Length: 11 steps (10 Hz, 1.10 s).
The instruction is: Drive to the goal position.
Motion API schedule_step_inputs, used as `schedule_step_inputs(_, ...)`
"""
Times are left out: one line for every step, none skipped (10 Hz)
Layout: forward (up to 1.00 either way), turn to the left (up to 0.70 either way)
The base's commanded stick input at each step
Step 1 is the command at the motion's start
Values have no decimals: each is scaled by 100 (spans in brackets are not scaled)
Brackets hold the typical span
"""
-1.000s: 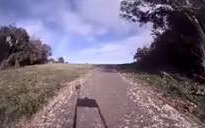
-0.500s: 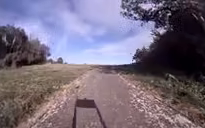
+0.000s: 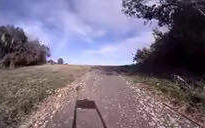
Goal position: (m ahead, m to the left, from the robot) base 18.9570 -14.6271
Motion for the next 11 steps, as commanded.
schedule_step_inputs(70, 0)
schedule_step_inputs(70, 0)
schedule_step_inputs(70, 0)
schedule_step_inputs(70, 0)
schedule_step_inputs(70, 0)
schedule_step_inputs(70, 0)
schedule_step_inputs(70, 0)
schedule_step_inputs(70, 0)
schedule_step_inputs(70, -4)
schedule_step_inputs(70, -9)
schedule_step_inputs(70, -14)
